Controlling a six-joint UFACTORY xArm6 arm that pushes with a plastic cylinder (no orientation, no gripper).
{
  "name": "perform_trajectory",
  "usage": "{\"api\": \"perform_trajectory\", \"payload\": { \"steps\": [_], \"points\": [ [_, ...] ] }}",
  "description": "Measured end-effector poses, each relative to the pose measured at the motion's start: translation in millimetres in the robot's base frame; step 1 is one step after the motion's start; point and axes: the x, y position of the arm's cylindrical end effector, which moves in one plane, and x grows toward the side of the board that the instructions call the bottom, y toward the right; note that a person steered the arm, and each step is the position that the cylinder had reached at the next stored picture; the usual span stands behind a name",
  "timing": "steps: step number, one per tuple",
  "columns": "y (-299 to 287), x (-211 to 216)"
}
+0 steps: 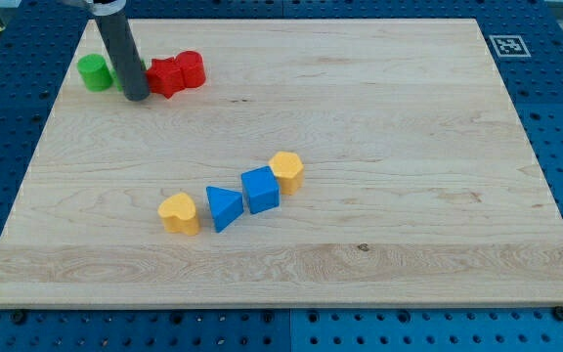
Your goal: Move your hand to the bottom of the red star
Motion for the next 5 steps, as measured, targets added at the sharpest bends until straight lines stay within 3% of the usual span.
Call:
{"api": "perform_trajectory", "payload": {
  "steps": [5],
  "points": [
    [0.0, -6.9]
  ]
}}
